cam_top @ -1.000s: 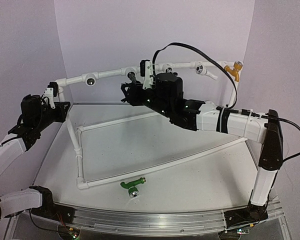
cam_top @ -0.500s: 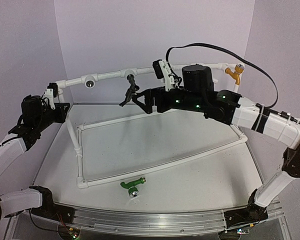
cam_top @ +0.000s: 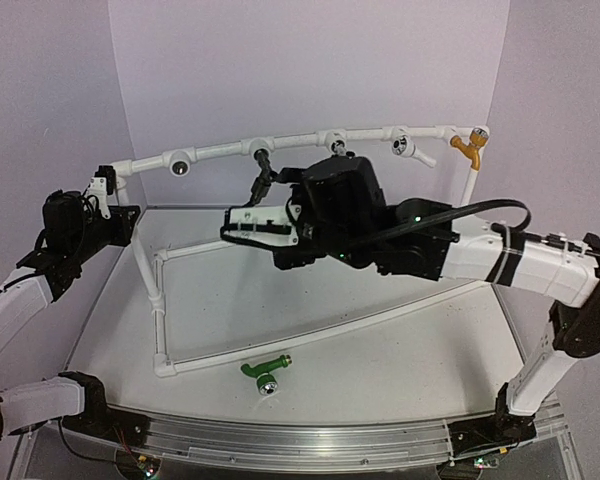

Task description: Install the water faucets

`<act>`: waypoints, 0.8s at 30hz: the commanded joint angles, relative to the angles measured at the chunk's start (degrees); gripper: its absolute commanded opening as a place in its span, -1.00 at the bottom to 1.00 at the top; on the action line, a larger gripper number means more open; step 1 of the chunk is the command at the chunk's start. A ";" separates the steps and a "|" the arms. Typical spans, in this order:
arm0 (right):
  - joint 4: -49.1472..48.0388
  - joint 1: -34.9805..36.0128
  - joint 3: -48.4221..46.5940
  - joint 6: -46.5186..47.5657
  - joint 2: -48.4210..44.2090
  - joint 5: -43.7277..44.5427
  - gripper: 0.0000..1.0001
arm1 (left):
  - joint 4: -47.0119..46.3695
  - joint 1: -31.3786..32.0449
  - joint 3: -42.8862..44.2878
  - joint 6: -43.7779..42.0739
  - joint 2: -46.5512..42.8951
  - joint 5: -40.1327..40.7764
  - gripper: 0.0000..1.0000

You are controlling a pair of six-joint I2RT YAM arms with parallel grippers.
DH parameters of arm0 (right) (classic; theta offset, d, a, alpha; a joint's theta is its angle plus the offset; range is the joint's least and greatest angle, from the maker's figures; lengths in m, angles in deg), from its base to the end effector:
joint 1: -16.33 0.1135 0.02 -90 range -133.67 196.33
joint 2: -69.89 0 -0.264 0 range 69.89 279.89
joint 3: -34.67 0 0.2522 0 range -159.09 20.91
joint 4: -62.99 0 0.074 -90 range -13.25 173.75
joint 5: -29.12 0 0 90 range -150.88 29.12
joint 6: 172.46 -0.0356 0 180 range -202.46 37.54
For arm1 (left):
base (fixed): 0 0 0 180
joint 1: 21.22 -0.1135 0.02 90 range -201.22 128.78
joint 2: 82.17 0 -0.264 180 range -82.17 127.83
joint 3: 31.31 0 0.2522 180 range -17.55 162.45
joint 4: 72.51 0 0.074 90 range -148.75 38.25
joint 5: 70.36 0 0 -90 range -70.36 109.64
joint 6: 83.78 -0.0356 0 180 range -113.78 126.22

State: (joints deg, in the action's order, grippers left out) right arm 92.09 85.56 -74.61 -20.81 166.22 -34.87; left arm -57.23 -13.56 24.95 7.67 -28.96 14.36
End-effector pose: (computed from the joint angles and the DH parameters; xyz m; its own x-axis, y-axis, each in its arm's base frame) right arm 0.1553 0.3654 0.4029 0.5612 -0.7506 -0.3488 -0.4149 0.1095 -0.9033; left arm 0.2183 -0.0327 0.3152 -0.2155 0.0036 -0.9765 0.2165 0.9753 -0.0442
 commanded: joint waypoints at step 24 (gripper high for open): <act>-29.76 -3.65 -11.83 52.33 17.68 14.90 0.63 | 3.03 -0.14 0.85 4.26 -0.55 -1.23 -1.00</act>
State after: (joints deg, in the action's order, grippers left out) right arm 65.32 82.50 -83.09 31.36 181.63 -20.69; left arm -57.23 -13.56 24.95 7.70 -28.98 14.29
